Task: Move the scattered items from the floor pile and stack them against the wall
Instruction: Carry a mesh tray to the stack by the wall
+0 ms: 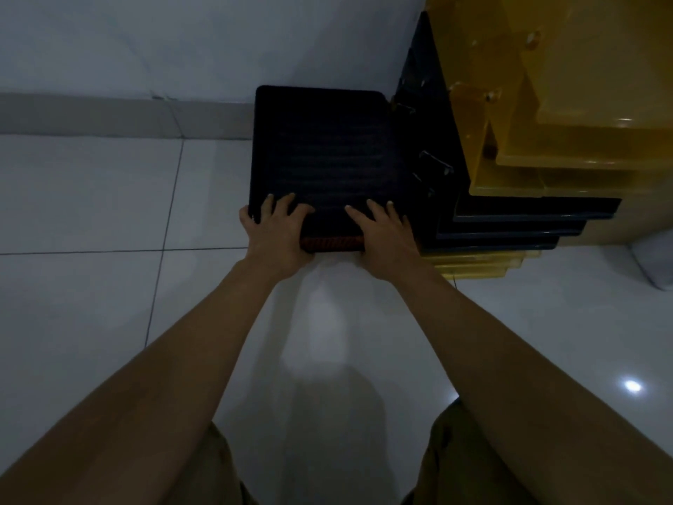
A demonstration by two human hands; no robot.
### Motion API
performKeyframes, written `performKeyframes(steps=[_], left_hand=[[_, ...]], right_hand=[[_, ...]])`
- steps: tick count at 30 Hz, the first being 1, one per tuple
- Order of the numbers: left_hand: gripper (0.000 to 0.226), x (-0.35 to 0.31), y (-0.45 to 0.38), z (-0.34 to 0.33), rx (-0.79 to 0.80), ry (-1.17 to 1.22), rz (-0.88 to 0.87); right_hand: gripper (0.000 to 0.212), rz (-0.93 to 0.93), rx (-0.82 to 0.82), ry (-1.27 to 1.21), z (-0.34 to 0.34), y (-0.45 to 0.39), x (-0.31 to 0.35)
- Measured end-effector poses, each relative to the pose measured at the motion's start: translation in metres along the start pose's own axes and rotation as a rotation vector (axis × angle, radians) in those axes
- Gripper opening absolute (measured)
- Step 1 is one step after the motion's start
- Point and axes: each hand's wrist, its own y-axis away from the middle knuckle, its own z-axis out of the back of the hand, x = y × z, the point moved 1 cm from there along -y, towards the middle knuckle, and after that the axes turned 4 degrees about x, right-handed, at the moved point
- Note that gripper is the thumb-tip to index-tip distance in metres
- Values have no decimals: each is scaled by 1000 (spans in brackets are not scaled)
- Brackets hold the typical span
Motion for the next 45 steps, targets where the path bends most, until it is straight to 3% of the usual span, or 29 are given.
performKeyframes(steps=[6,15,20,24,33,37,41,43,45], left_hand=[[60,1,-3,12,-200,117,11],[68,10,-1,16,-83,261,-32],[56,10,-11,25,-220,317,-7],[46,11,-10,15,-51,254,64],[43,13,-10,12,-29,226,86],[50,4,-8,30,31,350,102],[37,-20,39,85,-100,708,37],[35,-31,79,112,-10,705,44],[39,-39,112,140,156,625,96]], right_hand=[[86,-91,-138,-9,3,-7,13],[85,-91,28,-212,2,-12,5],[73,-79,-152,-211,11,-15,11],[77,-105,16,-154,0,-17,12],[97,-72,119,-104,-3,-24,6],[75,-124,115,-245,25,-13,16],[49,-113,-39,-486,67,37,43],[45,-84,-110,-580,80,84,51],[45,-125,-8,-624,92,131,51]])
